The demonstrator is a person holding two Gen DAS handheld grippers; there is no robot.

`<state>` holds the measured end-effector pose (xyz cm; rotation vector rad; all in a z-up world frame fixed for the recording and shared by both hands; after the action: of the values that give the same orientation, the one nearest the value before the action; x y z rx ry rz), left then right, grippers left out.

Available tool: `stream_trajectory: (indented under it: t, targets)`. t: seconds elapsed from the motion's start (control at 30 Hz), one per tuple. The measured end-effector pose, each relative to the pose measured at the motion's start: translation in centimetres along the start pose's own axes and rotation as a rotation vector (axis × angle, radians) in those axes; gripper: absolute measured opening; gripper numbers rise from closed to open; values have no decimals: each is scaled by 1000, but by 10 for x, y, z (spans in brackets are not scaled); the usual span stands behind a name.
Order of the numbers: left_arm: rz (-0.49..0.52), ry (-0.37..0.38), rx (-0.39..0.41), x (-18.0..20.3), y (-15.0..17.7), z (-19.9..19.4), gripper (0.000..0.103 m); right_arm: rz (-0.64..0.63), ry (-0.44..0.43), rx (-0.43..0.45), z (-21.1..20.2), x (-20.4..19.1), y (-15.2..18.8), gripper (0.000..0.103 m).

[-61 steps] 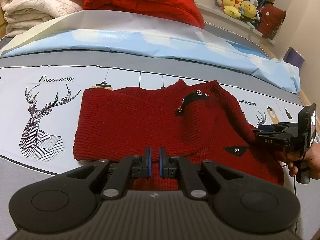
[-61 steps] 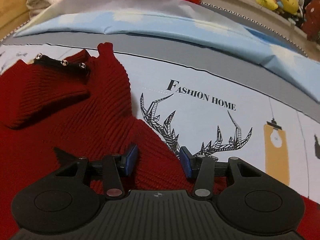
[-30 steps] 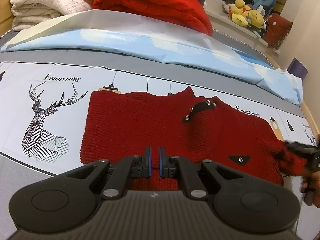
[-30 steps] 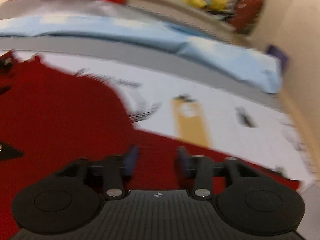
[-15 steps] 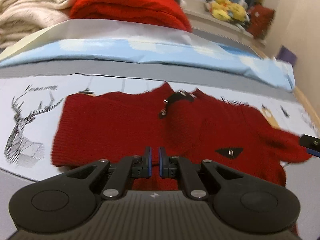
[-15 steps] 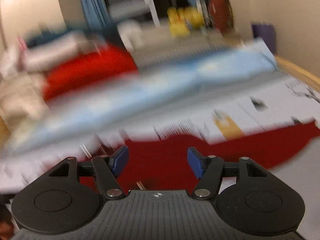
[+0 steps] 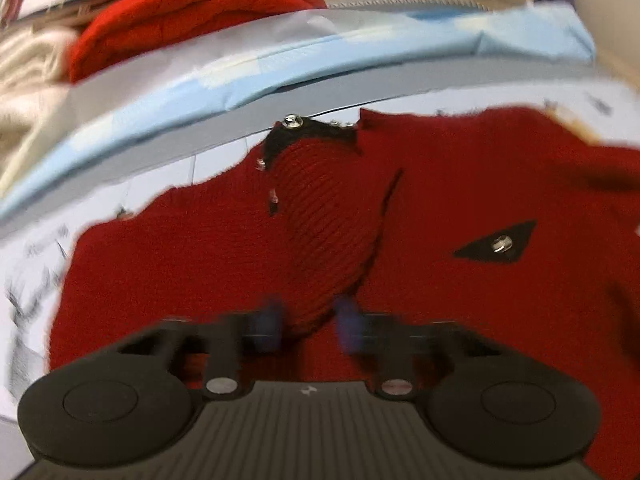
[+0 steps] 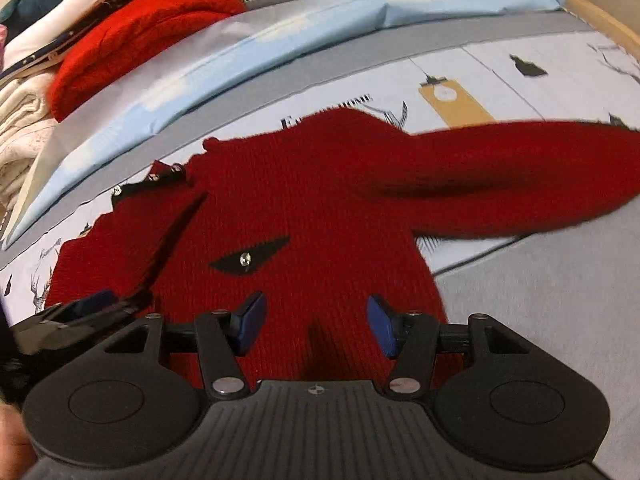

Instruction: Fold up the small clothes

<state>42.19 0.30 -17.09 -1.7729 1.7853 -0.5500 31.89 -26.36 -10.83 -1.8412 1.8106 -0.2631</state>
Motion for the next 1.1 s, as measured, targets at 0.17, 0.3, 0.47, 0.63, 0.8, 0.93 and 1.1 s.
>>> stream_trajectory:
  t: [0.17, 0.3, 0.47, 0.63, 0.8, 0.93, 1.1]
  targets:
    - [-124, -86, 116, -70, -36, -37, 6, -7, 8, -5, 7, 5, -3, 58]
    - [-403, -256, 171, -198, -46, -74, 6, 5, 2, -10, 10, 3, -5, 58]
    - [-818, -759, 105, -385, 11, -114, 7, -20, 5, 7, 6, -7, -8, 58]
    - [-1009, -699, 54, -445, 52, -118, 11, -44, 17, 8, 7, -17, -8, 58]
    - [-880, -323, 59, -410, 39, -66, 15, -48, 60, 6, 15, -17, -6, 59]
    - [-922, -328, -153, -407, 81, -18, 15, 52, 95, 23, 19, 2, -5, 58]
    - [-980, -398, -245, -403, 78, -31, 15, 191, 157, 134, 0, 45, -15, 56]
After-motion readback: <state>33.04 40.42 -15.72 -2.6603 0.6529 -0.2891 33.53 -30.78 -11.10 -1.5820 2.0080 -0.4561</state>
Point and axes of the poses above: each gripper's, at about its wrist camera, not at the fingertips, and z roughly the way its jaws point, x to its right, y to its underside, the point moved 5 cm from there along z, roughly the way its jaws point, and after that the axes turned 10 degrees about -z, right-handed, at the moved point
